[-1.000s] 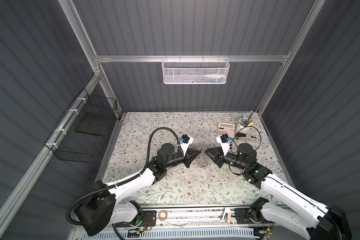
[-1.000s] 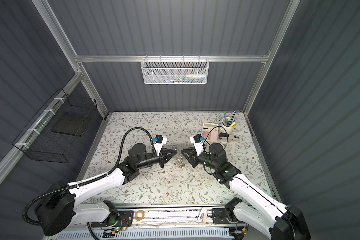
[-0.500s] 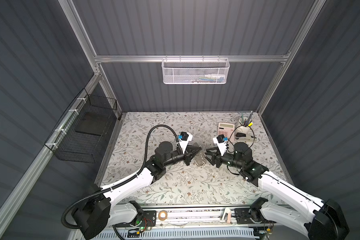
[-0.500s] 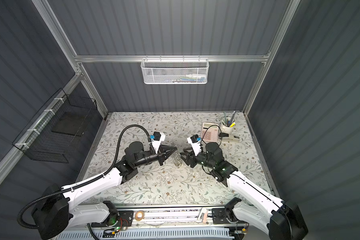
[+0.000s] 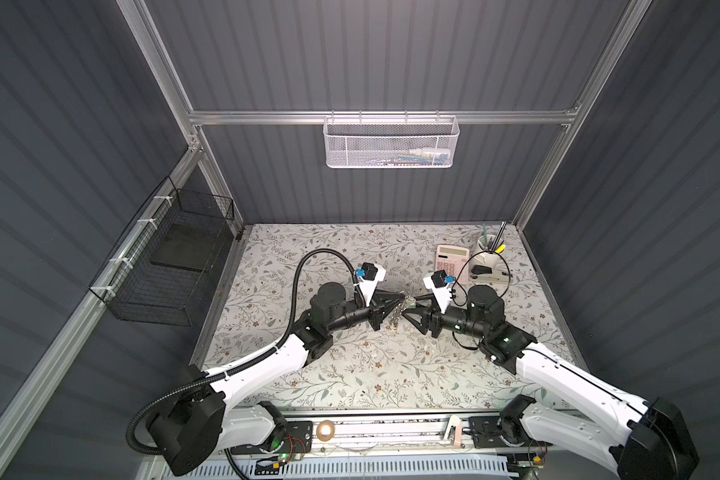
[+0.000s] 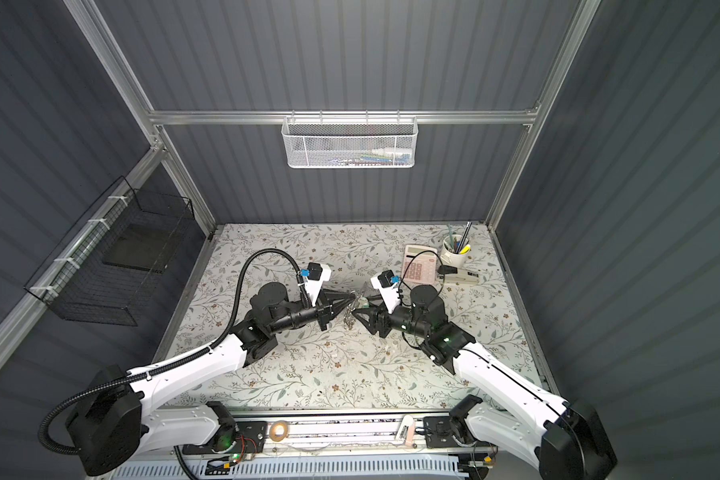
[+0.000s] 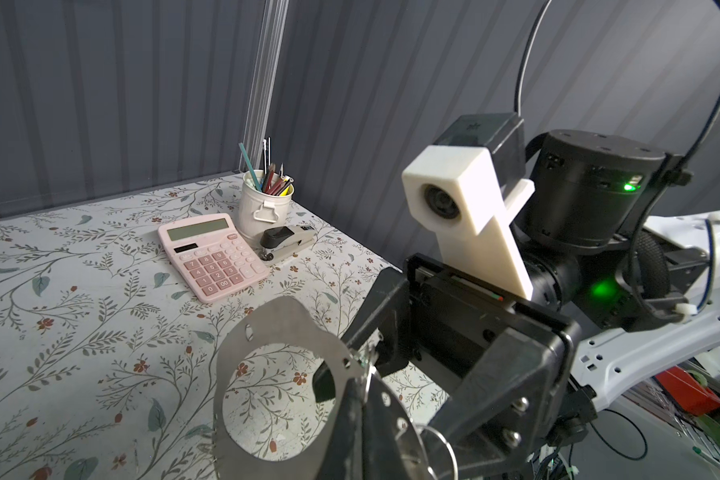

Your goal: Put the keys on the keyring

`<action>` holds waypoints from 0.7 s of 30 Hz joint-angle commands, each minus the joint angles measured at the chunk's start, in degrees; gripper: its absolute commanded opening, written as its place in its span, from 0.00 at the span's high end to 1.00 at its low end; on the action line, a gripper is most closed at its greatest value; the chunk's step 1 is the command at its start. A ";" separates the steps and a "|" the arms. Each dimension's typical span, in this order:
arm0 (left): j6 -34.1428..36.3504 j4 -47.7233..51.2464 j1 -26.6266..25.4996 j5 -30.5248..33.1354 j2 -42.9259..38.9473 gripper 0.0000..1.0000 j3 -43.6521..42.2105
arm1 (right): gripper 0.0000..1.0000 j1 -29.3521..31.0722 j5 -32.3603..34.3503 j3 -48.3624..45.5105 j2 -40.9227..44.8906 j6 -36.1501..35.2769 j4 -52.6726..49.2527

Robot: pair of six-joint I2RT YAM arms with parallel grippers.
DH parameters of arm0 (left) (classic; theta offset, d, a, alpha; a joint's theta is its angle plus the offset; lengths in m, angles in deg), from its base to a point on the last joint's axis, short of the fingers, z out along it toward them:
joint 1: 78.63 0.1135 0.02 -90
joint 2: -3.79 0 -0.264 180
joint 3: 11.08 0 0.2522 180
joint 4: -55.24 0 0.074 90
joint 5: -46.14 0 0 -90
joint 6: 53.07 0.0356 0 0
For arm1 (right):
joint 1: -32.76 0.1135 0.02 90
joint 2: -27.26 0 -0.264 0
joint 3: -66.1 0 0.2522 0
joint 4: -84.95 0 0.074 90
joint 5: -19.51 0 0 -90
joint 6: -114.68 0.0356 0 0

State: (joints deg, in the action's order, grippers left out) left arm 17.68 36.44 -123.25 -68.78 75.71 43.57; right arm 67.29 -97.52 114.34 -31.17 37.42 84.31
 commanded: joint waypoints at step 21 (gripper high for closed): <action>-2.65 -3.00 -0.37 -4.04 -1.48 1.00 -0.71 | 0.91 0.37 1.51 -0.81 2.66 -0.44 1.64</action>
State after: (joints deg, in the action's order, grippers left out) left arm 15.01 33.99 -123.31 -72.65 75.69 43.35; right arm 67.53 -95.66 114.25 -29.40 36.93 84.20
